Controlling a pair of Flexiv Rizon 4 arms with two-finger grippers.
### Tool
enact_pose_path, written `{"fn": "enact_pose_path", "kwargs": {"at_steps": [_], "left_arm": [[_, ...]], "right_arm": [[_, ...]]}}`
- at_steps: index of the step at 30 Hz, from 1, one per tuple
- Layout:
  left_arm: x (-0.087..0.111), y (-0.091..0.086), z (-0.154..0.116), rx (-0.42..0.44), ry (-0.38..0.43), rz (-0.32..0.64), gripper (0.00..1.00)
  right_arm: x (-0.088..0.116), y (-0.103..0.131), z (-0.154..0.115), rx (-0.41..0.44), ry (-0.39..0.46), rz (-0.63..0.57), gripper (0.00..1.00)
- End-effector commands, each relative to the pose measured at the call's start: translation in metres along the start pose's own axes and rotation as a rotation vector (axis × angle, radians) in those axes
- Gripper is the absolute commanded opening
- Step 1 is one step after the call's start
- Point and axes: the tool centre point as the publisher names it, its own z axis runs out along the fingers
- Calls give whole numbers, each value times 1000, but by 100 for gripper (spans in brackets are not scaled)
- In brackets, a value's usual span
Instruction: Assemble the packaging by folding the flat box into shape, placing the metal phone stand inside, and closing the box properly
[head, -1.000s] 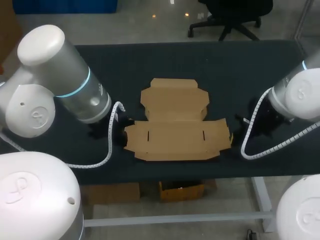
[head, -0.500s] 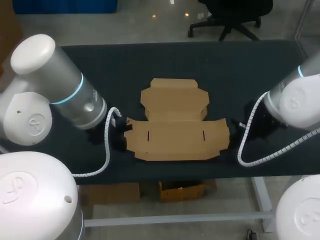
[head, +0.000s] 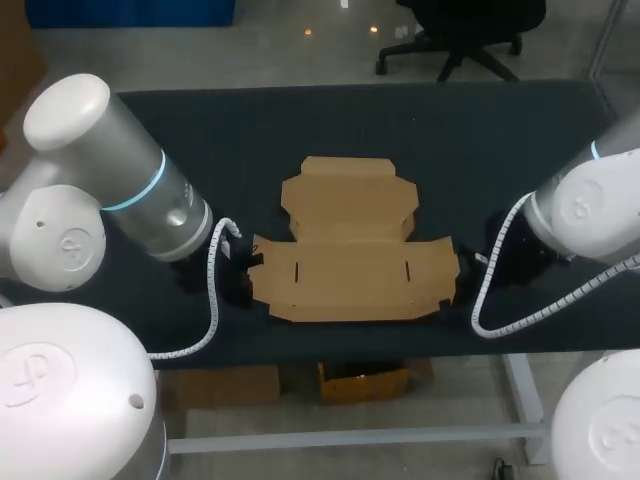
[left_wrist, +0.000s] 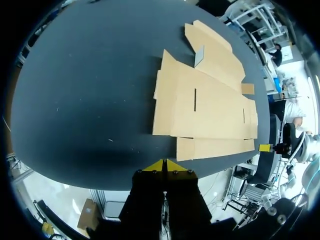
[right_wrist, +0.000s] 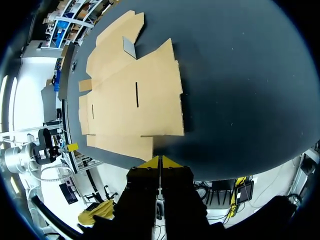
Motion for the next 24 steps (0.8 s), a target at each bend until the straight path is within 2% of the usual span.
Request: {"fn": "enact_pose_path", "kwargs": {"at_steps": [1, 24], "left_arm": [[-1, -1, 5, -5, 1, 0, 0], [-6, 0, 15, -28, 14, -2, 0]], "right_arm": [[-3, 1, 3, 3, 11, 2, 0], [-18, -3, 15, 1, 30, 49, 0]]}}
